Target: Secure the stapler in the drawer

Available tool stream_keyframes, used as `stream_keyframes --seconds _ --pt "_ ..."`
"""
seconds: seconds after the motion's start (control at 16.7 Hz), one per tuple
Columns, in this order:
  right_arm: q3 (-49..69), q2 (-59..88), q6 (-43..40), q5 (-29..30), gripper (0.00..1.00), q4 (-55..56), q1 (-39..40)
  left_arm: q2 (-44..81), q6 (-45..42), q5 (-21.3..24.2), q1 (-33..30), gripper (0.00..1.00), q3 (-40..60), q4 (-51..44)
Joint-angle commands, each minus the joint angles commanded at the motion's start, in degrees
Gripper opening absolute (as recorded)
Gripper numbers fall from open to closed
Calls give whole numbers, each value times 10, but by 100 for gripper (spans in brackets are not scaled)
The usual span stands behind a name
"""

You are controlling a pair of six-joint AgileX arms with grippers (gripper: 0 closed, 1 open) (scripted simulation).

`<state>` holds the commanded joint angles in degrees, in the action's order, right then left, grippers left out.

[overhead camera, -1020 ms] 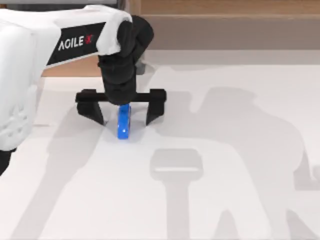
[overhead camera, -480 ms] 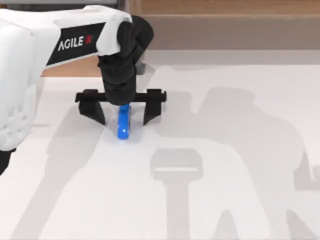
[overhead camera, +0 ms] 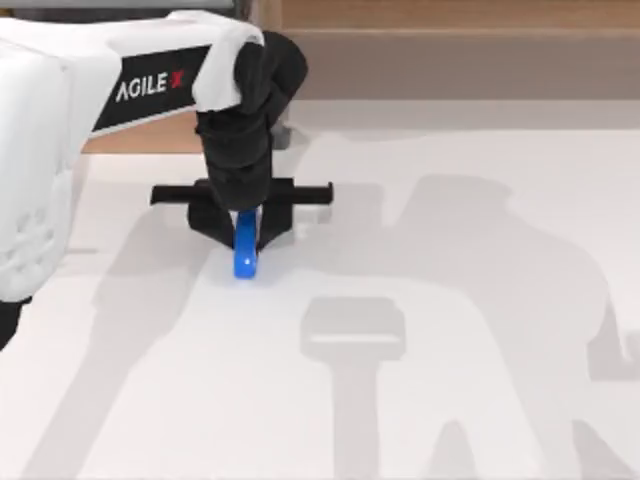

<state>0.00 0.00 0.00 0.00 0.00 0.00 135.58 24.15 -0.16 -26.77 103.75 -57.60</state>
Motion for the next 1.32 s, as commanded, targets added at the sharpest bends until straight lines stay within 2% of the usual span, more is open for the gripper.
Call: stream_keyframes --seconds 0.6,0.9,1.32 --pt "0 0 0 0 100 0 0 -8 -2 -1 0 0 3 -4" --pt "0 0 0 0 100 0 0 -24 0 -1 1 0 36 -54" --pt "0 0 0 0 100 0 0 -37 -18 -7 10 0 50 -63"
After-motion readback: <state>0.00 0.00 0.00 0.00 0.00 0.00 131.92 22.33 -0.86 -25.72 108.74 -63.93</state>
